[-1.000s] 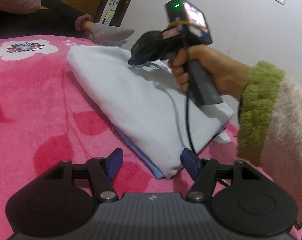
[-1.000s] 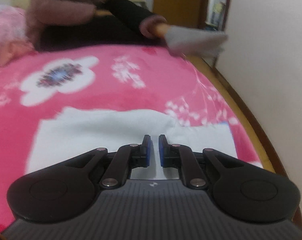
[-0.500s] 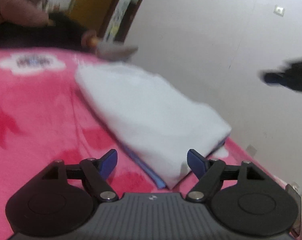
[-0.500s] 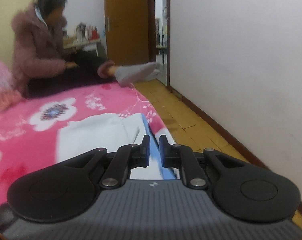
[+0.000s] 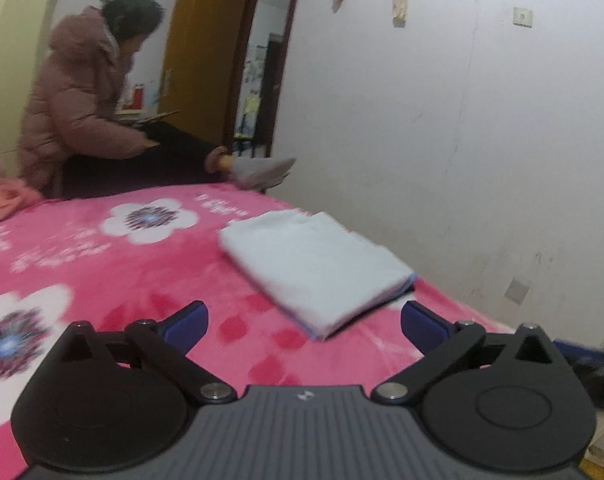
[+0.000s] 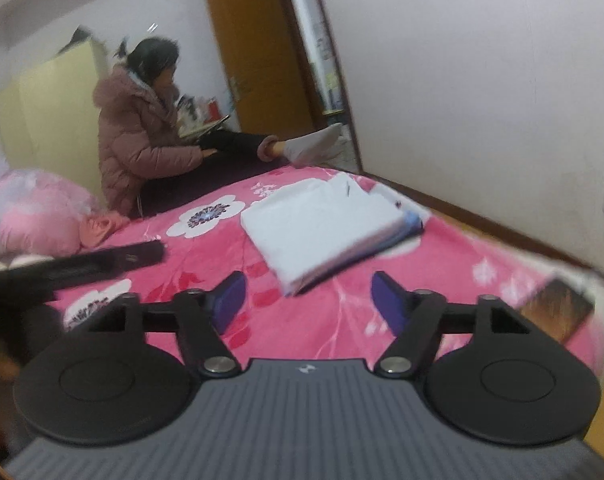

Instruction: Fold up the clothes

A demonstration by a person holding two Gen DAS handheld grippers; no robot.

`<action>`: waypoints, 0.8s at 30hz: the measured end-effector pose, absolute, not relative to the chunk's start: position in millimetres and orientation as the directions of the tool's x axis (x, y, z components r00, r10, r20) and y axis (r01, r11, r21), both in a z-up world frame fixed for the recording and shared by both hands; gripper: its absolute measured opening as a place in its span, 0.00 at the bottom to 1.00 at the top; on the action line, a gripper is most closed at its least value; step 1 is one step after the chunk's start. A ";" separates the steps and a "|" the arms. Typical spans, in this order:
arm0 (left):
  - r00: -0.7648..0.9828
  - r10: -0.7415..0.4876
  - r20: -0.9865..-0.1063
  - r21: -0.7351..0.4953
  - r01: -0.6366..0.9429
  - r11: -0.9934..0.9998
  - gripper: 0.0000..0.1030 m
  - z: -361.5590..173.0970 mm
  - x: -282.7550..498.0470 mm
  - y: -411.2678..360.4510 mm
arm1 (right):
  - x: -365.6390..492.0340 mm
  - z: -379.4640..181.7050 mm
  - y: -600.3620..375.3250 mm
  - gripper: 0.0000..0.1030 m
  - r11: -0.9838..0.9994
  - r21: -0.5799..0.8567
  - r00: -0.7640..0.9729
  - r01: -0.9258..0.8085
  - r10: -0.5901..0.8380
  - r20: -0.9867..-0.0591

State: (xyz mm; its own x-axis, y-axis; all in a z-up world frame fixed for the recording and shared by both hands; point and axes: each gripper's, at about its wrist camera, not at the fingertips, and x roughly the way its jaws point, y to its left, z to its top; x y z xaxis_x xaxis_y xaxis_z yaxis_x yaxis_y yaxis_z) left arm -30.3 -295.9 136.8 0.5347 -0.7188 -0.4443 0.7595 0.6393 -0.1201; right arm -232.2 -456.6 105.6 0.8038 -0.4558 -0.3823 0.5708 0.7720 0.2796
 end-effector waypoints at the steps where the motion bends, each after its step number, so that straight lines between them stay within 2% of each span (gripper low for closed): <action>1: 0.547 -0.703 -0.455 -0.112 0.748 0.654 1.00 140.2 -37.3 -284.8 | -234.0 100.3 -445.9 0.78 0.765 0.285 0.800 0.577 -0.459 -0.387; 5: 0.594 -0.647 -0.478 -0.086 0.701 0.708 1.00 148.1 -56.8 -252.9 | -238.0 89.2 -407.0 0.82 0.765 0.282 0.793 0.579 -0.447 -0.414; 6: 0.604 -0.636 -0.479 -0.085 0.689 0.719 1.00 149.9 -60.7 -245.5 | -238.1 89.1 -398.6 0.86 0.766 0.270 0.787 0.583 -0.450 -0.423; 7: 0.615 -0.630 -0.475 -0.084 0.681 0.727 1.00 152.4 -67.2 -235.9 | -238.4 89.3 -391.2 0.91 0.768 0.250 0.779 0.590 -0.459 -0.428; 10: 0.645 -0.612 -0.457 -0.041 0.672 0.739 1.00 159.6 -83.6 -220.1 | -238.9 95.6 -371.0 0.92 0.769 0.171 0.749 0.616 -0.504 -0.429; 14: 0.657 -0.621 -0.428 -0.019 0.681 0.732 1.00 168.2 -101.0 -203.7 | -242.6 108.3 -352.8 0.98 0.766 0.135 0.737 0.629 -0.531 -0.419; 24: 0.649 -0.610 -0.454 -0.072 0.656 0.751 1.00 169.6 -103.4 -174.1 | -243.7 127.6 -315.5 0.99 0.772 0.024 0.714 0.636 -0.575 -0.399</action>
